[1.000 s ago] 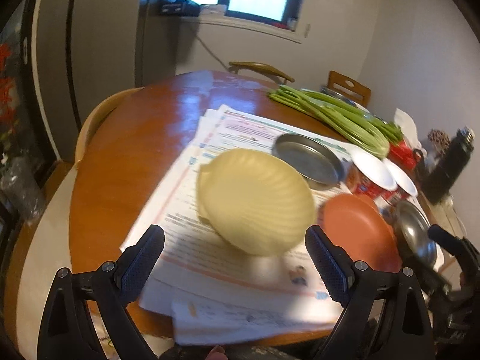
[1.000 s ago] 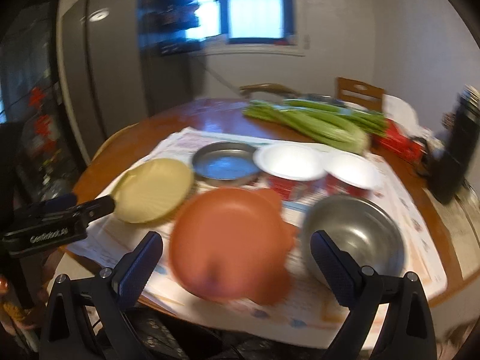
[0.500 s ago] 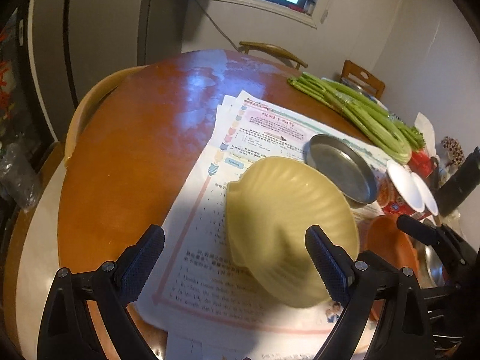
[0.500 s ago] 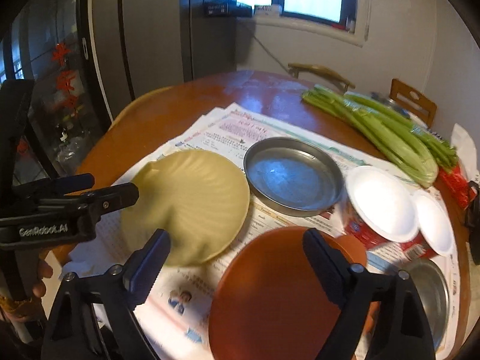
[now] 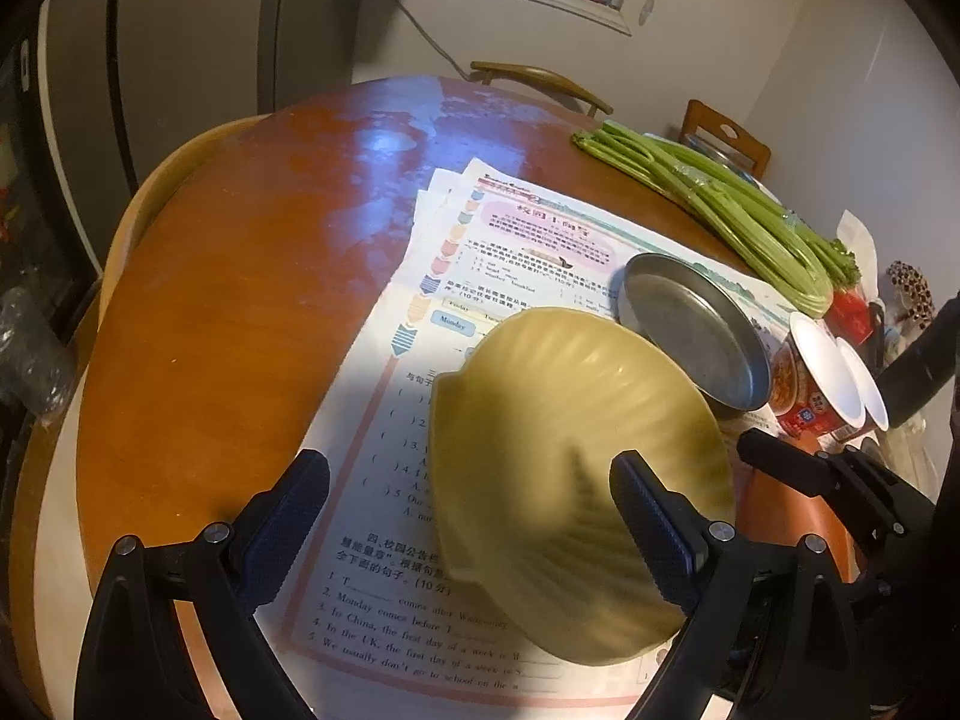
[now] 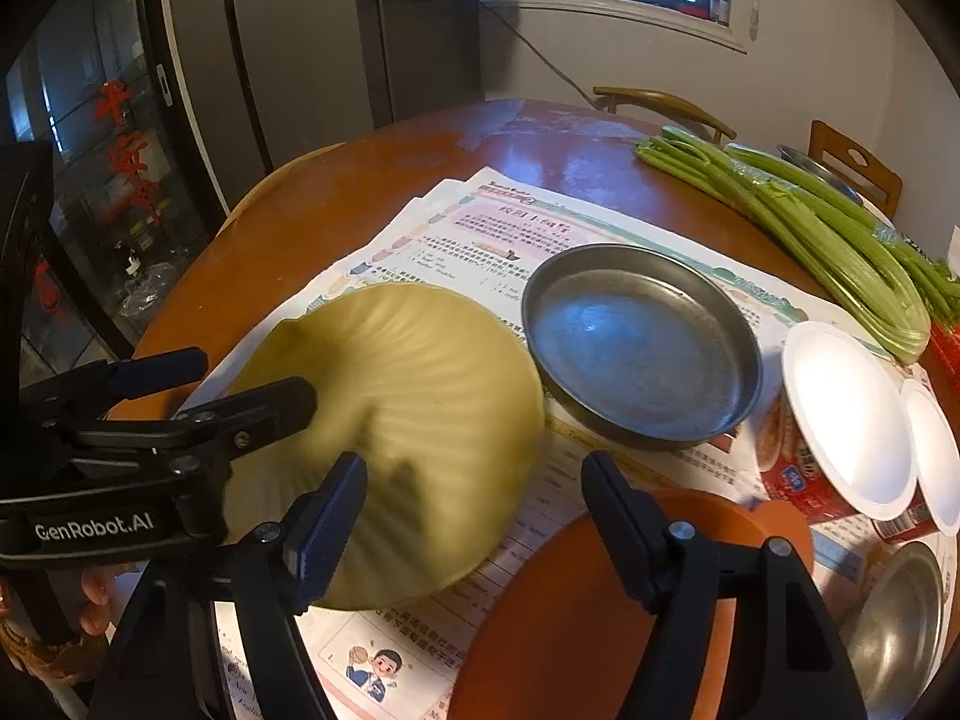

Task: Organize plates and bowls
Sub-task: 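Move the left tool to the yellow shell plate and grasp its rim, then lift the yellow shell plate with the left tool and set it down on the worksheet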

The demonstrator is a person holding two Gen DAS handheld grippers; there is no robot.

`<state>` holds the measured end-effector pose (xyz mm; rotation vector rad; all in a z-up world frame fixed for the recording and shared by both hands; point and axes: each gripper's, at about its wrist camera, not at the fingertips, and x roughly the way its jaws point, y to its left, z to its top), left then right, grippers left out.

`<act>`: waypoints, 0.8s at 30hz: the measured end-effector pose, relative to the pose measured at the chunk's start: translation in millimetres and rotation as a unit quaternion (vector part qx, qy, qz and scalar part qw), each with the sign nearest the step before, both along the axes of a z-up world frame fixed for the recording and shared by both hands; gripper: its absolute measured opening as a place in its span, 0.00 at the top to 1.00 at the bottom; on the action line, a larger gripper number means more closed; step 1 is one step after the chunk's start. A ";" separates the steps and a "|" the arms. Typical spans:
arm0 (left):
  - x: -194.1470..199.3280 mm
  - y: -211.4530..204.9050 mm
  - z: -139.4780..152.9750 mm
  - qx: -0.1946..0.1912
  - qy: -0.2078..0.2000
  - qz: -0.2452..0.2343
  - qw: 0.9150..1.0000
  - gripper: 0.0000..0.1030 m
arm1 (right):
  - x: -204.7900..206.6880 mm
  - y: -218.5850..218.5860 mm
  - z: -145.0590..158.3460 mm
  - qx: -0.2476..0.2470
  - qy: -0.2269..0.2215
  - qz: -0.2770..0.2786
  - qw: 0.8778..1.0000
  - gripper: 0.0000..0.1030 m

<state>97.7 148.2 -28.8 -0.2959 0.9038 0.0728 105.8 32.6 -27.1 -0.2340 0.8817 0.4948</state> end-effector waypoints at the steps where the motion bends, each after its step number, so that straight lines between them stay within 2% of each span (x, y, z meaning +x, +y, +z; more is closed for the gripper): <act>1: 1.0 -0.6 -0.4 0.001 0.001 0.000 1.000 0.09 | -0.1 0.8 -0.3 0.000 0.000 0.001 1.000 0.30; 4: 4.3 -0.3 -2.3 -0.006 0.006 0.000 1.000 0.19 | 2.1 3.4 -2.7 0.000 0.001 0.007 1.000 0.31; 6: 5.0 -1.2 -3.2 -0.003 0.009 -0.003 1.000 0.36 | 2.7 4.5 -3.6 0.000 0.003 0.010 1.000 0.31; 11: 6.5 -4.1 -6.1 -0.007 0.017 -0.012 1.000 0.52 | 1.2 7.2 -4.6 0.003 0.004 0.017 1.000 0.32; 24: 16.2 5.0 9.3 0.000 0.008 -0.008 1.000 0.53 | -4.8 16.1 9.2 0.007 -0.005 0.019 1.000 0.32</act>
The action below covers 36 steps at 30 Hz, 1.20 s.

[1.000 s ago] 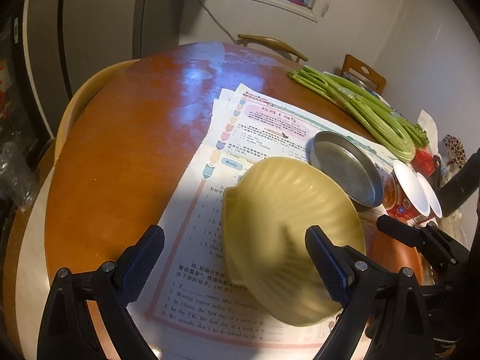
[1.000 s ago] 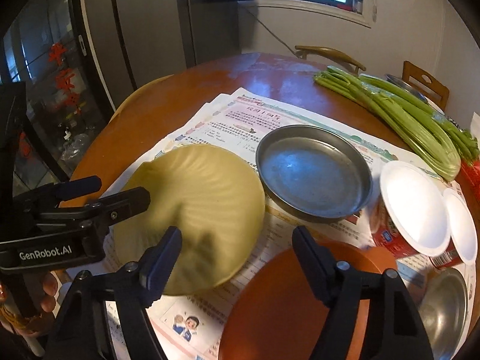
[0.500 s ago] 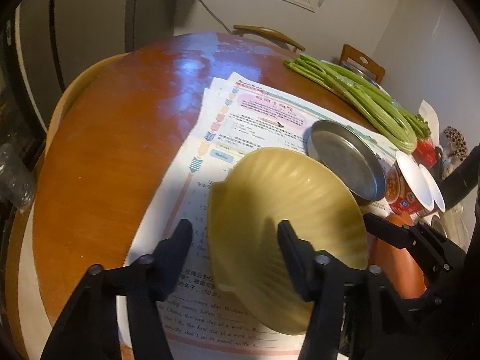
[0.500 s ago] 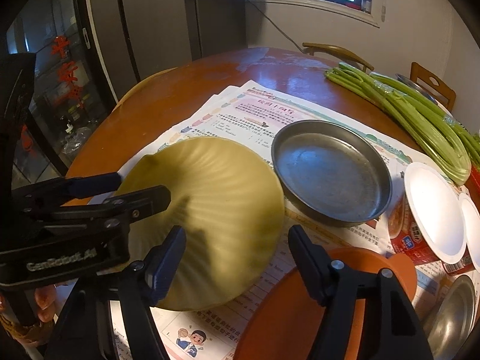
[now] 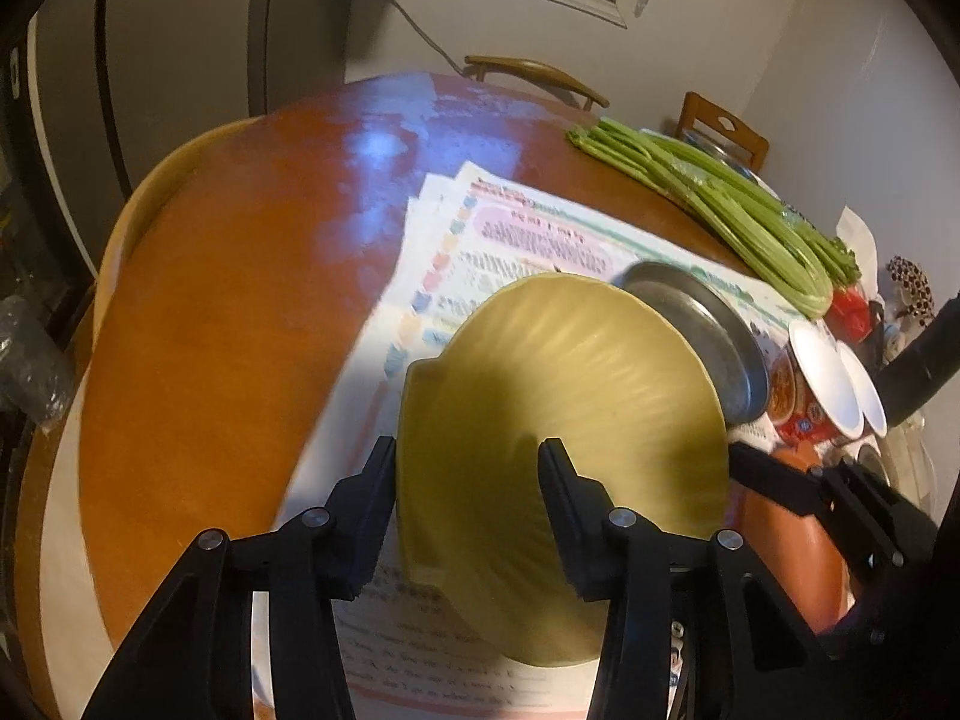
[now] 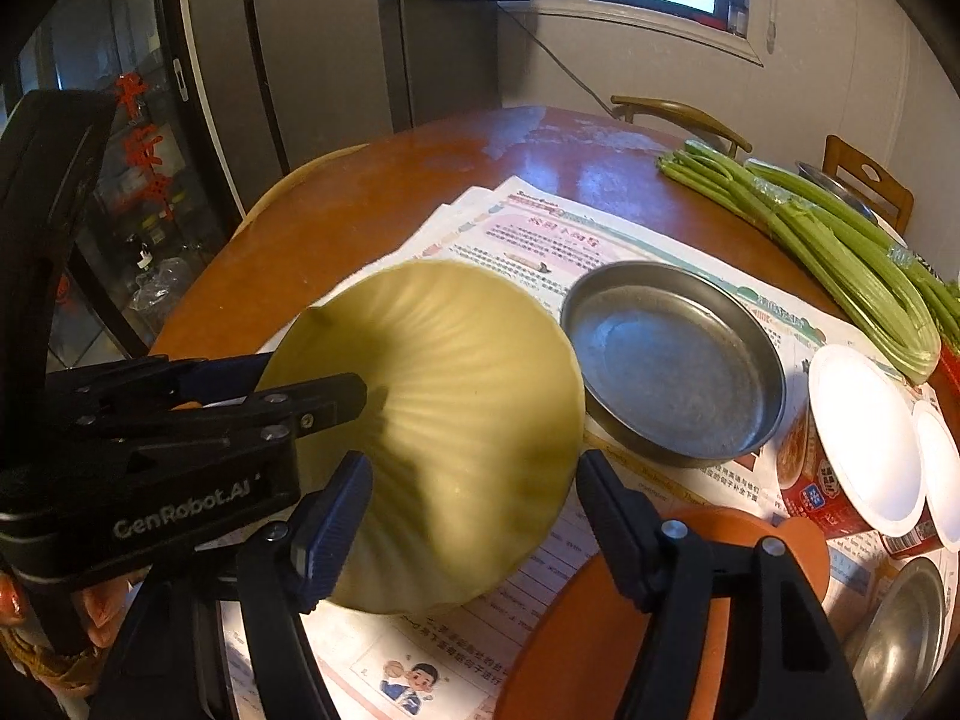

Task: Organize plates and bowls
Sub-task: 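Lift the yellow shell plate with the left tool and set it down on the worksheet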

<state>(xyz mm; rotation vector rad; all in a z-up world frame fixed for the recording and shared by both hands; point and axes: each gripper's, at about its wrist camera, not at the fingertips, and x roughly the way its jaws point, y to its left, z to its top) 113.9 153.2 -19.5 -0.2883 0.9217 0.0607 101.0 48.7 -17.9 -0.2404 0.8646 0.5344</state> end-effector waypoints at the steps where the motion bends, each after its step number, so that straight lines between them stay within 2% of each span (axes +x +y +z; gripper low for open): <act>1: 2.2 2.9 3.0 0.003 -0.002 0.002 1.000 0.53 | 0.5 1.6 1.6 0.001 0.001 0.000 1.000 0.32; 10: 32.5 20.7 15.1 0.034 -0.011 0.009 0.999 0.53 | 10.9 18.6 8.0 0.029 0.023 -0.003 0.999 0.31; 22: 60.9 29.7 -11.0 0.029 0.013 0.005 0.999 0.52 | 22.3 24.9 -3.6 0.043 0.044 -0.011 0.998 0.31; 36: 57.3 36.6 -10.8 0.009 0.006 0.007 1.000 0.52 | 17.1 26.2 -9.6 0.043 0.048 -0.007 0.998 0.31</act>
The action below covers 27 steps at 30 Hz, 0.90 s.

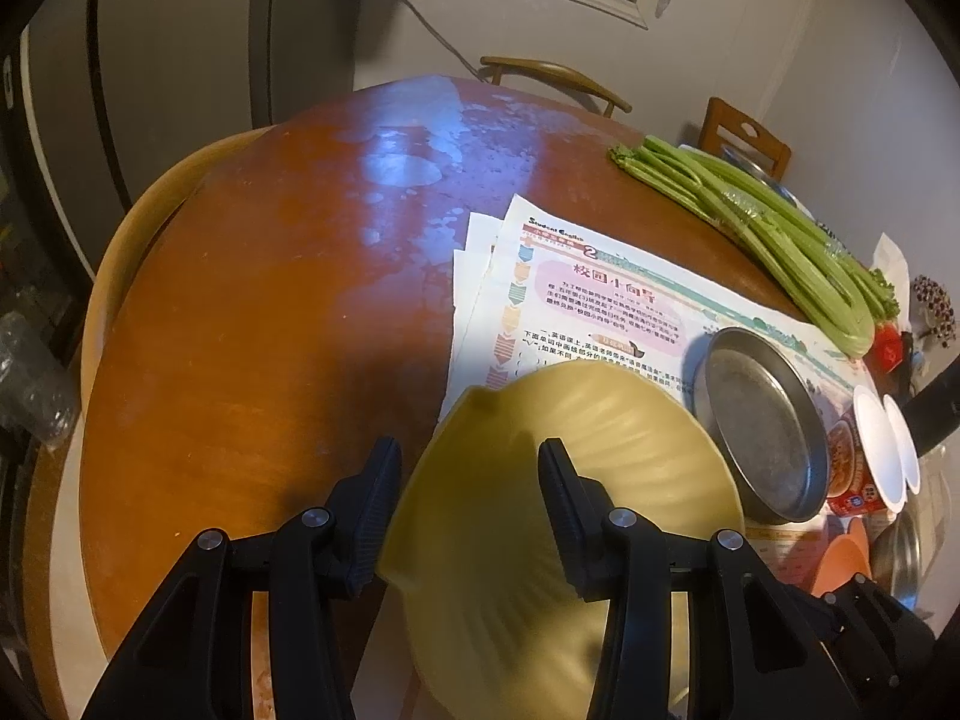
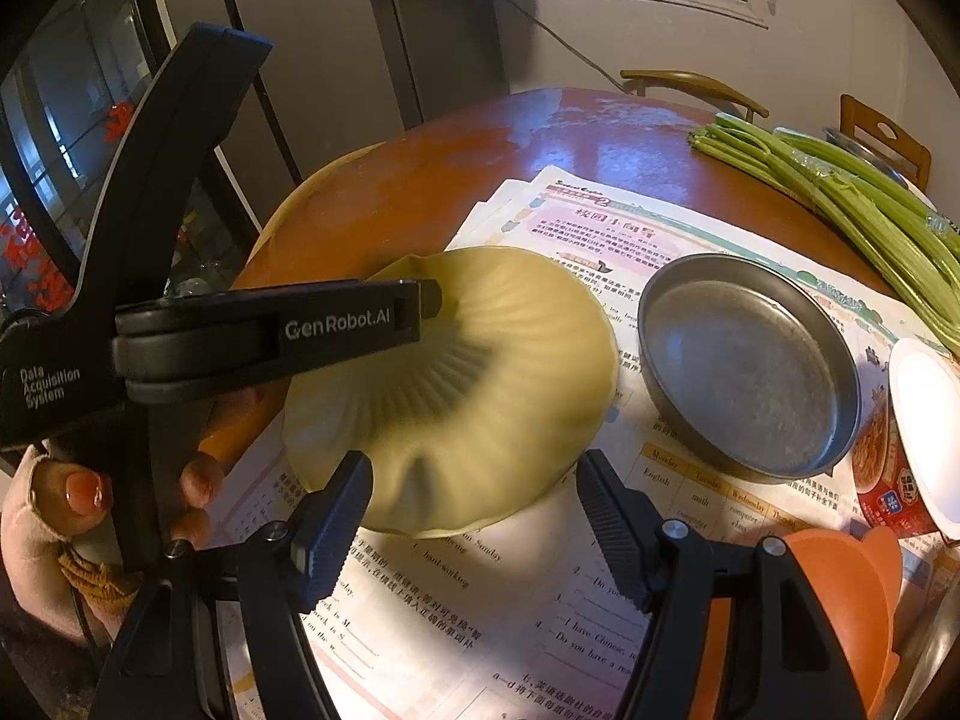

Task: Organize plates and bowls
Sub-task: 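Lift the yellow shell plate with the left tool and set it down on the worksheet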

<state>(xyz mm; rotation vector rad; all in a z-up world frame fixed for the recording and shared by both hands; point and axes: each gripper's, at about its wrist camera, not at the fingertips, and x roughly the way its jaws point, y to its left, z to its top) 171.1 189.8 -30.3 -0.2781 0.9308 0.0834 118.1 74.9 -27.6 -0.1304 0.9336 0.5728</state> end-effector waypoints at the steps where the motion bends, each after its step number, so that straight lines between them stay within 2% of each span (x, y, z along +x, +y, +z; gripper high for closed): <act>1: -1.0 0.2 0.4 0.002 0.001 0.002 1.000 0.52 | -0.4 -0.6 0.4 0.002 0.001 0.000 1.000 0.31; 11: -16.3 1.8 16.7 0.011 -0.017 0.006 1.000 0.43 | -9.9 -6.6 13.2 0.002 -0.022 -0.006 1.000 0.31; 14: -24.0 0.4 24.7 0.025 -0.026 0.014 0.999 0.43 | -12.6 -11.5 17.7 0.006 -0.026 -0.009 1.000 0.31; 27: -63.2 -29.4 54.2 0.015 -0.064 -0.011 0.998 0.42 | -28.2 -46.6 39.8 0.027 -0.049 -0.032 0.998 0.31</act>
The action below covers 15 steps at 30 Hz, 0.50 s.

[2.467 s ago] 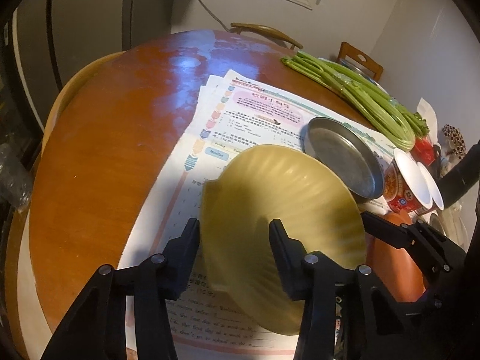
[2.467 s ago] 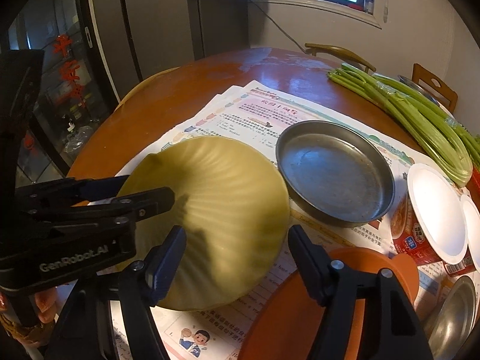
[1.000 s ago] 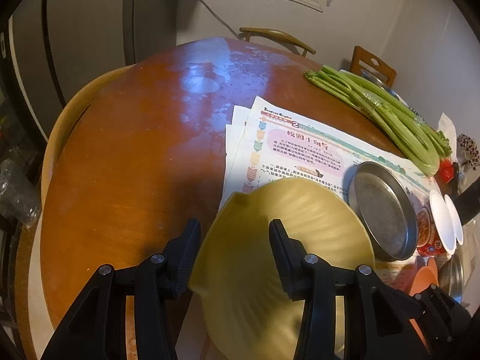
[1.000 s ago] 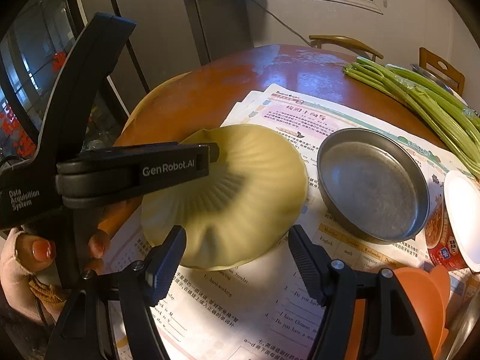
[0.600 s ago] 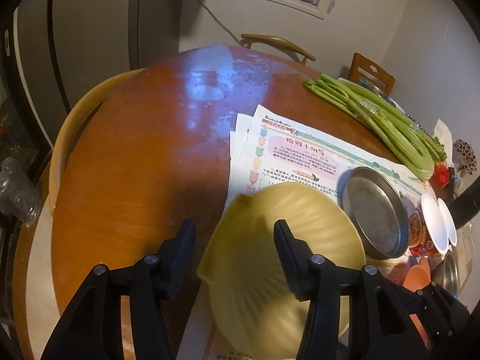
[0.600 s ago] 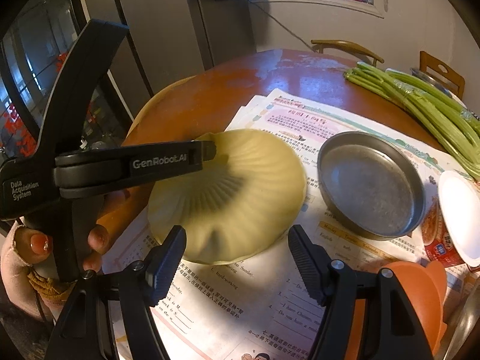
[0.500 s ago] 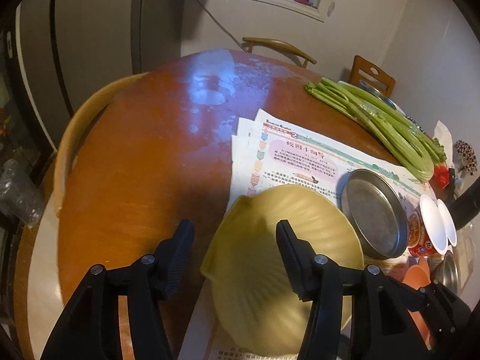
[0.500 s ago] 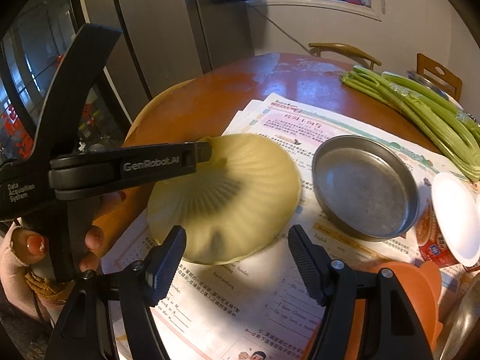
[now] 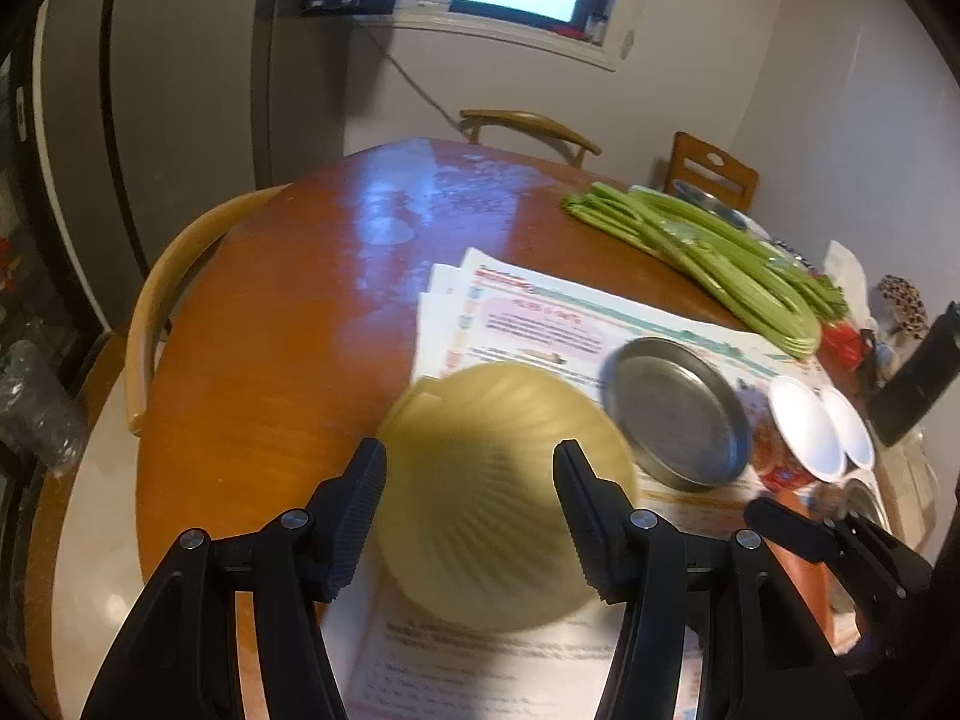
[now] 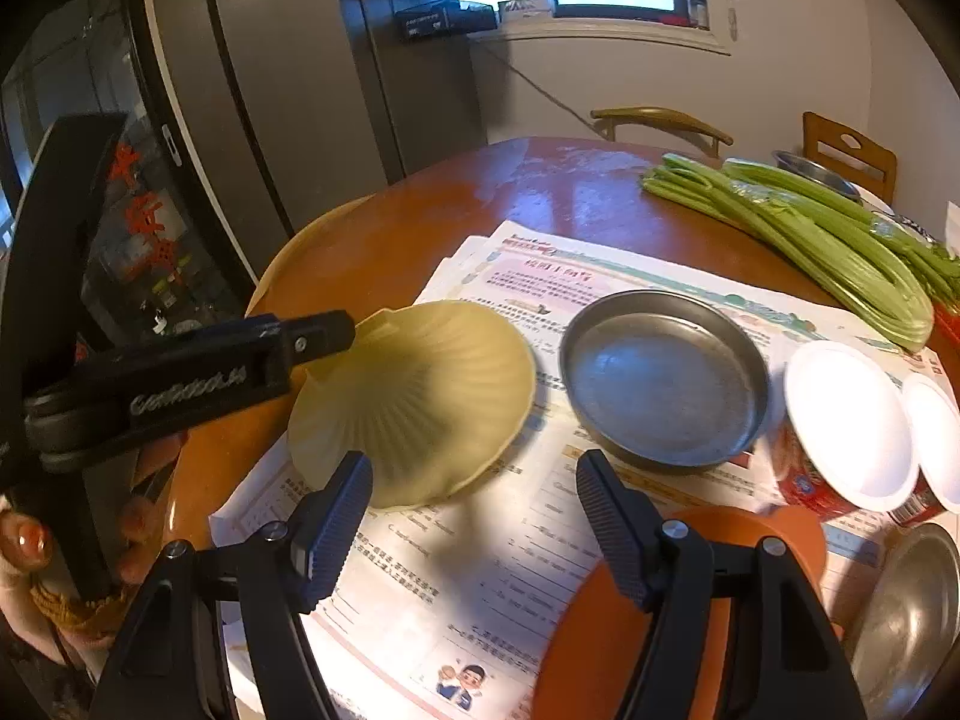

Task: Organize plates and bowls
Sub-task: 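Lift the yellow shell plate with the left tool and set it down on the worksheet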

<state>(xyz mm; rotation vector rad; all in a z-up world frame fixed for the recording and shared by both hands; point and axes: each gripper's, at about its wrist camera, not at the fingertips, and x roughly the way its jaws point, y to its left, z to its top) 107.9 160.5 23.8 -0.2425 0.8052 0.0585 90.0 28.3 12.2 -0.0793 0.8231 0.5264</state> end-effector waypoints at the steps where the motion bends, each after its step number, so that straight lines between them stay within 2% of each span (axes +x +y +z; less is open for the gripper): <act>1: -3.4 -3.7 1.7 -0.004 -0.002 -0.004 1.000 0.42 | -1.5 -2.9 2.1 0.001 -0.002 -0.002 1.000 0.31; 6: -15.5 -23.4 6.5 -0.007 -0.011 -0.021 1.000 0.42 | -6.7 -18.4 9.2 0.003 -0.012 -0.009 1.000 0.31; 15: -26.7 -64.4 0.2 -0.014 0.001 -0.057 0.998 0.42 | -15.4 -67.9 19.6 0.002 -0.025 -0.042 0.999 0.31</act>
